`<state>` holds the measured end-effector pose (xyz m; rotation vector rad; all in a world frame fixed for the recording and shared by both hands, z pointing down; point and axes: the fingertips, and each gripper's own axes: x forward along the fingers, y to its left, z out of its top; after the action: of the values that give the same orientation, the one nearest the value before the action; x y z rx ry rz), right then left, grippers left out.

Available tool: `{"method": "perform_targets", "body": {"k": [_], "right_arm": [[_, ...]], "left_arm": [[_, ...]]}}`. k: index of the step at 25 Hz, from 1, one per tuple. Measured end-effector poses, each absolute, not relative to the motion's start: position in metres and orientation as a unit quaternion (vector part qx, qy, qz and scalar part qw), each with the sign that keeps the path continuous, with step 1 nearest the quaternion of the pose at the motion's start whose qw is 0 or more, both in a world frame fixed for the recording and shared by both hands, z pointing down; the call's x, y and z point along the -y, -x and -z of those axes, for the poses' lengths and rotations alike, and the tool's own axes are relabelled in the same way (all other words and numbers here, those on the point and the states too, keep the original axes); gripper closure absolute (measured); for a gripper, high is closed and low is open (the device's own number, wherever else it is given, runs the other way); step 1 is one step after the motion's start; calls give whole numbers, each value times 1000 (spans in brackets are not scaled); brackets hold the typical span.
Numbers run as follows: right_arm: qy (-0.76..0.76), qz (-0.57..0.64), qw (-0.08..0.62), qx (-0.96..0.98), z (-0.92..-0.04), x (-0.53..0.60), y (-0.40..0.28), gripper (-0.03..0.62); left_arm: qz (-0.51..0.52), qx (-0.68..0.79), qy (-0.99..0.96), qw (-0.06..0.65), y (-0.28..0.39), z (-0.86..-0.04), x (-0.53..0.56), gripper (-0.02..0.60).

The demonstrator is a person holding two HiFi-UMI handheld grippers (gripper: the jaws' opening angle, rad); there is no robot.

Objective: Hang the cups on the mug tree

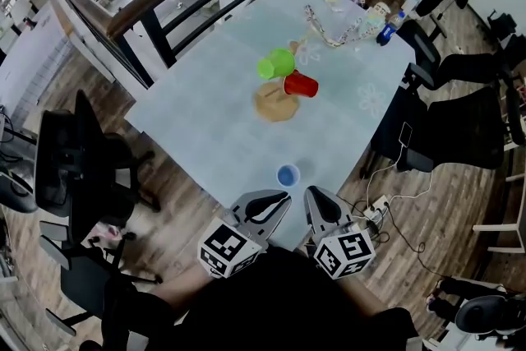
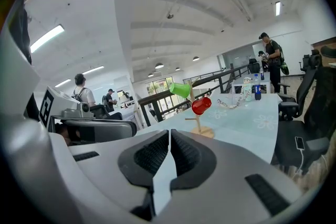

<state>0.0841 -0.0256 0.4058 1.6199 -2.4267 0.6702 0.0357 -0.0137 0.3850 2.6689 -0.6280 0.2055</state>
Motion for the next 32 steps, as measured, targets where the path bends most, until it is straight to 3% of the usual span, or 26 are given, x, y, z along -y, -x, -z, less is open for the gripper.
{"method": "perform_targets", "body": {"k": [26,32], "right_arm": [[-564,-255,48,784,-423,33,-104,556],[-559,-259,128,777,-487,30,-107,553]], "left_arm": [[-74,240,-941,227,-24,-400,28,543],[-74,261,-930,248,-7,-412,35,543]]}}
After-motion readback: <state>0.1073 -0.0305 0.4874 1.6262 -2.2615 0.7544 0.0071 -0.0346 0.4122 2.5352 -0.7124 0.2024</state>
